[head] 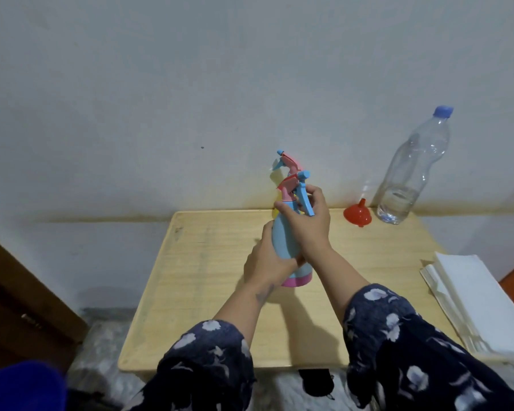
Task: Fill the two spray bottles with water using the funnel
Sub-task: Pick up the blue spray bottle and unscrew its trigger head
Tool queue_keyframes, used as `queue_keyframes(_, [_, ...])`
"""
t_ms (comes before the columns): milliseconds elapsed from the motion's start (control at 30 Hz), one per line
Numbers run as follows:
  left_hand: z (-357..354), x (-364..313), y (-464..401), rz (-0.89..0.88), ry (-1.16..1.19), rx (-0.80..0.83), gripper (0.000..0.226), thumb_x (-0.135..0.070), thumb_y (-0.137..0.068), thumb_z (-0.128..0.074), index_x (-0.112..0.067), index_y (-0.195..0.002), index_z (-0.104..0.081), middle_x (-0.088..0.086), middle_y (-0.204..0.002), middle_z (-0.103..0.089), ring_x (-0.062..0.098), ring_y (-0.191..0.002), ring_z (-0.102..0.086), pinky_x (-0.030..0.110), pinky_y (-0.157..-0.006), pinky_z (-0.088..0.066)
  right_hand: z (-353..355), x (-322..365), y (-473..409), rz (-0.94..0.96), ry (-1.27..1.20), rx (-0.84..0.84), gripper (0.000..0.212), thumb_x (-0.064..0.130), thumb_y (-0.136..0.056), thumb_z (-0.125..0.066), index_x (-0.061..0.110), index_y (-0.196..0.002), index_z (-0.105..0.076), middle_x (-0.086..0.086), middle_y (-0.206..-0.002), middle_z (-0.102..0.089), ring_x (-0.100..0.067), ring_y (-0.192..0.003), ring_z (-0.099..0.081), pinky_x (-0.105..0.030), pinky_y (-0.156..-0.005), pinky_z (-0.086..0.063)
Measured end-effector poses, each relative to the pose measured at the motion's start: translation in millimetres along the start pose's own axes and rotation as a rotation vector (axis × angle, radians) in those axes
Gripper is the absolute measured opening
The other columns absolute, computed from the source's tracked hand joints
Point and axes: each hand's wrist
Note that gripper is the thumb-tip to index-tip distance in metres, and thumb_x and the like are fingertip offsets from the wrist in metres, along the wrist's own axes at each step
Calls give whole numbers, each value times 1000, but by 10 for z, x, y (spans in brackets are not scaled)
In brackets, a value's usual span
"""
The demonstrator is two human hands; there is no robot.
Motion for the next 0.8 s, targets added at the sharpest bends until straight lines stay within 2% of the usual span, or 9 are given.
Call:
queue_keyframes(200, [-76, -124, -52, 3, 30, -39, 84, -55, -62, -72, -46, -131, -26, -9, -106, -62, 20, -89, -64, 42, -74, -58, 158, 29, -163, -199, -115, 172, 50, 29, -83, -72, 26, -120, -39, -3, -115, -63, -12, -97, -63, -23, -73, -48])
queue_keyframes(267, [-83, -139, -70, 8, 16, -58, 83, -55, -63, -73, -46, -131, -26, -8, -108, -61, 20, -91, -64, 42, -75, -57, 202, 63, -187, -239, -176, 169, 56, 31, -81, -74, 24, -120, -34, -4, -117, -62, -11, -94, -62, -22, -71, -47])
queue_keyframes(333, [-76, -147, -85, 19, -23, -103, 81, -58, -64, -72, -45, -129, -26, -7, -107, -61, 22, -90, -63, 41, -75, -56, 227, 82, -210, -183, -195, 75, 69, 32, -77, -78, 25, -124, -29, -3, -118, -55, -12, -100, -58, -22, -76, -45])
queue_keyframes(400, [-53, -155, -99, 25, -103, -166, 78, -60, -65, -70, -44, -129, -27, -7, -106, -61, 23, -89, -62, 38, -74, -55, 235, 66, -236, -15, -61, -89, 74, 34, -73, -81, 25, -127, -30, -1, -117, -47, -17, -106, -52, -27, -85, -45])
queue_keyframes(467, [-29, -163, -108, 27, -184, -218, 76, -59, -67, -69, -41, -130, -29, -9, -107, -61, 23, -88, -61, 35, -72, -51, 233, 73, -261, 189, 205, -216, 68, 35, -72, -79, 23, -125, -38, 2, -111, -43, -20, -102, -49, -36, -85, -46])
queue_keyframes(533, [-10, -172, -111, 25, -239, -248, 77, -56, -69, -70, -40, -132, -29, -10, -113, -59, 24, -91, -61, 34, -72, -50, 202, 111, -250, 292, 337, -197, 56, 33, -78, -74, 24, -123, -43, 3, -107, -42, -20, -97, -52, -41, -81, -49])
queue_keyframes(633, [12, -175, -107, 20, -288, -247, 84, -45, -70, -74, -39, -138, -25, -11, -121, -55, 23, -94, -62, 35, -75, -52, 122, 109, -205, 286, 462, -46, 56, 32, -83, -69, 30, -130, -40, -4, -104, -51, -24, -95, -57, -43, -78, -52])
queue_keyframes(700, [2, -181, -86, 4, -331, -226, 89, -36, -71, -75, -36, -143, -22, -10, -125, -53, 22, -100, -61, 34, -75, -51, 78, 76, -201, 234, 579, -20, 61, 34, -84, -67, 33, -136, -35, -8, -103, -55, -27, -94, -57, -43, -76, -52])
queue_keyframes(800, [-18, -189, -44, -36, -326, -234, 90, -36, -71, -74, -39, -143, -21, -12, -122, -52, 19, -98, -62, 37, -75, -53, 38, 98, -191, 201, 551, -29, 54, 33, -86, -65, 34, -133, -38, -3, -102, -63, -24, -92, -61, -37, -71, -52])
Point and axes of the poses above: each hand's wrist, its own y-axis away from the middle knuckle, its own z-axis out of the back of the hand, x = y × z
